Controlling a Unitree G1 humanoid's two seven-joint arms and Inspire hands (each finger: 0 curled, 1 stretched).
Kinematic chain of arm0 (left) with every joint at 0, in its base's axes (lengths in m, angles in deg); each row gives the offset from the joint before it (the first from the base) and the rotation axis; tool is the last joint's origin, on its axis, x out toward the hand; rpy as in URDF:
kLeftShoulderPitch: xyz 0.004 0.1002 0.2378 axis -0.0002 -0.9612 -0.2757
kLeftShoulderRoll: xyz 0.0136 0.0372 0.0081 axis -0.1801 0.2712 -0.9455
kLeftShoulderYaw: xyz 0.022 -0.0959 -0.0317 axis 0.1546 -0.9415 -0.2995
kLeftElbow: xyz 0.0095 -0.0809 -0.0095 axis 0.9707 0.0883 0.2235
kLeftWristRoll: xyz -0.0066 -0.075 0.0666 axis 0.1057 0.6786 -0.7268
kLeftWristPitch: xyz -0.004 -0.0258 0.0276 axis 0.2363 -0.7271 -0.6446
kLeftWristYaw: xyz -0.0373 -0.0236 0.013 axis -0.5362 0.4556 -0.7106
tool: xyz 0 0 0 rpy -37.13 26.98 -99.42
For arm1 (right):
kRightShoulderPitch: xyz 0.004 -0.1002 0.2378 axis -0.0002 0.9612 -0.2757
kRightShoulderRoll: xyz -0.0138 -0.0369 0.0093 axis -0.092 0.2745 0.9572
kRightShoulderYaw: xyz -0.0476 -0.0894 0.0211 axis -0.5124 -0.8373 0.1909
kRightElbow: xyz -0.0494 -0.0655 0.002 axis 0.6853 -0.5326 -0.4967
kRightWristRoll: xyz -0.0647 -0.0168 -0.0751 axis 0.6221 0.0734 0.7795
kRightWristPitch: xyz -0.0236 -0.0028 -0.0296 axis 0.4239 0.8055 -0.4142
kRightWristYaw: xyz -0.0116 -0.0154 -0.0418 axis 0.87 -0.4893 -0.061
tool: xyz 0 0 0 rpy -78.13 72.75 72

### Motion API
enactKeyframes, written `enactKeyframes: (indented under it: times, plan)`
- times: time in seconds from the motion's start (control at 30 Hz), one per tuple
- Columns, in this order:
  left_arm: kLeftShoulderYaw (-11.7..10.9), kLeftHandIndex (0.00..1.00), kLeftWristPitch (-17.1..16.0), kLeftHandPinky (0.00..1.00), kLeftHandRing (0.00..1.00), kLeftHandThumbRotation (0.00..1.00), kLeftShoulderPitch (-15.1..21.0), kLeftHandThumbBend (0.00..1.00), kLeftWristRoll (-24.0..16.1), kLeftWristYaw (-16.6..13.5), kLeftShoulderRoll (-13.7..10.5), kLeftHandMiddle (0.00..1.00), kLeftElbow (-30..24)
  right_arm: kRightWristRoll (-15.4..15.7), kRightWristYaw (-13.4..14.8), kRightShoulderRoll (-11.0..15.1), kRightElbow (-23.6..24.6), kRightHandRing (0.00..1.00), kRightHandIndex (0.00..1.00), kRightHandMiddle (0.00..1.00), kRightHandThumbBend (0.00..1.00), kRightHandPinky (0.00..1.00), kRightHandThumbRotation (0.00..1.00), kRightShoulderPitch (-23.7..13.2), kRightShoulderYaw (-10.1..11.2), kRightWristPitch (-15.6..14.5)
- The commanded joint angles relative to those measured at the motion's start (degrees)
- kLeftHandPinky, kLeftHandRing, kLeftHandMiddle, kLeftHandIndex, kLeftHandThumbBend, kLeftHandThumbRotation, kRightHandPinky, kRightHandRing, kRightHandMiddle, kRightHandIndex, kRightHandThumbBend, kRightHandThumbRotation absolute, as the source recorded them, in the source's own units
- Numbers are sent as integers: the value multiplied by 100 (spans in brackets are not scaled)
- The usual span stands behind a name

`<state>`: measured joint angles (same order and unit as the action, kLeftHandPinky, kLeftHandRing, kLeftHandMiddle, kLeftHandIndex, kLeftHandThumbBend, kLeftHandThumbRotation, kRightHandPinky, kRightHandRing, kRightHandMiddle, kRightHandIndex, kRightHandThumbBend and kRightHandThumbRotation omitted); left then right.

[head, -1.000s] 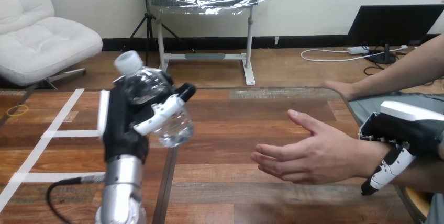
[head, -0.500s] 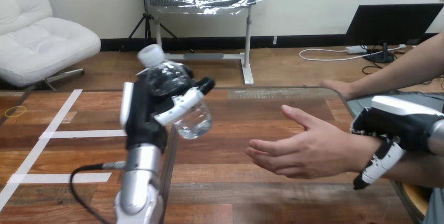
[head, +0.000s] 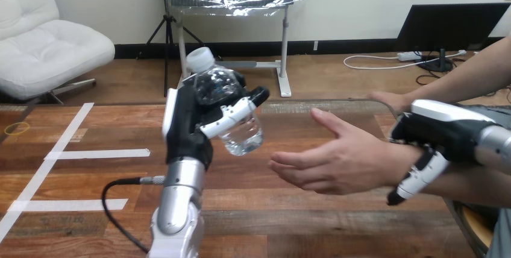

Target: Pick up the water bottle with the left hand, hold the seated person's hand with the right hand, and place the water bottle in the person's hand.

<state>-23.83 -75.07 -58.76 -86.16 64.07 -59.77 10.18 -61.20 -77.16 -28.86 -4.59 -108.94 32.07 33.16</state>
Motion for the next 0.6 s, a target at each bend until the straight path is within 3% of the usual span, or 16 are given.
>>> enactKeyframes:
  times: [0.0, 0.27, 0.57]
  plan:
    - [23, 38, -292, 30, 34, 0, 646, 72, -8, -30, 99, 39, 113, 36, 5, -316, 101, 19, 32, 27, 91, 12, 16, -517, -143, -64]
    - [48, 39, -386, 30, 34, 0, 810, 72, -101, -115, 159, 39, 352, 151, -63, -456, 111, 19, 33, 28, 90, 13, 15, -710, -251, -215]
    - [-4, 39, -293, 31, 35, 0, 923, 73, 168, 91, 337, 39, 440, 341, -175, -602, 184, 23, 34, 31, 89, 15, 16, -923, -414, -483]
